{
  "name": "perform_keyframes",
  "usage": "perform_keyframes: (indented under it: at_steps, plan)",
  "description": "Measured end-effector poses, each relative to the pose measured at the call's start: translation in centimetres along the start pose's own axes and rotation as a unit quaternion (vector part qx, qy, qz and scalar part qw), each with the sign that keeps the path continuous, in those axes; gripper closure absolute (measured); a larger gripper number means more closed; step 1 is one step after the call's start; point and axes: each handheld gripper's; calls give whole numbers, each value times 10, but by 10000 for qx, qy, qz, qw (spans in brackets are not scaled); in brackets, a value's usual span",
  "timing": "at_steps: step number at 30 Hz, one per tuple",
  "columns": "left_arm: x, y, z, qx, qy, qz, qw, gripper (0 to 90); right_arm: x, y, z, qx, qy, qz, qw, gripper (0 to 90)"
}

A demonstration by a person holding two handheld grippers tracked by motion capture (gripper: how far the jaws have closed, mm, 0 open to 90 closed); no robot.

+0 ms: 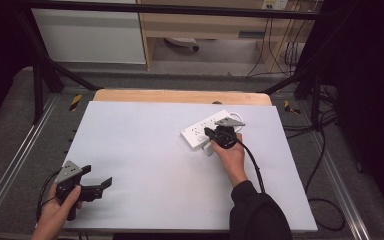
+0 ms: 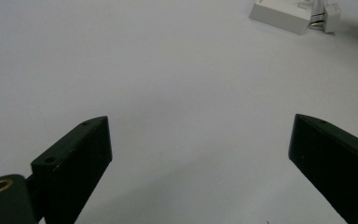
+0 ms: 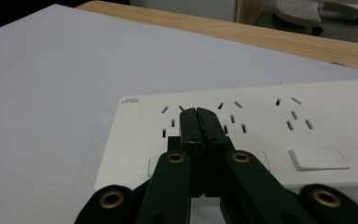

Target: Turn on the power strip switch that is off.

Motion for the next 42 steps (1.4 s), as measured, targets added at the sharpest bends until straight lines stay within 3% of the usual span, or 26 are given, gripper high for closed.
perform_keyframes:
  at_steps: [12, 20, 23, 29, 36, 42]
  plan:
    - [0, -1, 0, 4, -11, 30, 10000, 60, -5, 9, -2, -30, 33, 7, 10000, 889]
    - [1, -1, 0, -12, -20, 46, 10000, 60, -11, 18, -3, -48, -14, -44, 10000, 801]
    - [1, -1, 0, -13, -21, 48, 10000, 60, -13, 22, -3, -66, -51, -61, 9999, 723]
    - [1, -1, 0, -12, -21, 48, 10000, 60, -18, 31, -4, -33, -203, -79, 9998, 473]
    - [1, -1, -1, -13, -20, 51, 10000, 60, -22, 38, -5, 49, -196, -21, 9998, 231]
    - [1, -1, -1, -10, -20, 50, 10000, 60, -27, 47, -4, 79, -239, -39, 9997, 83]
Point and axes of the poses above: each handheld gripper's, and its own axes: y roughly backward along the jaws, x roughly out of its underside, z roughly to its left, and after that the axes turned 3 degrees about y, right-handed
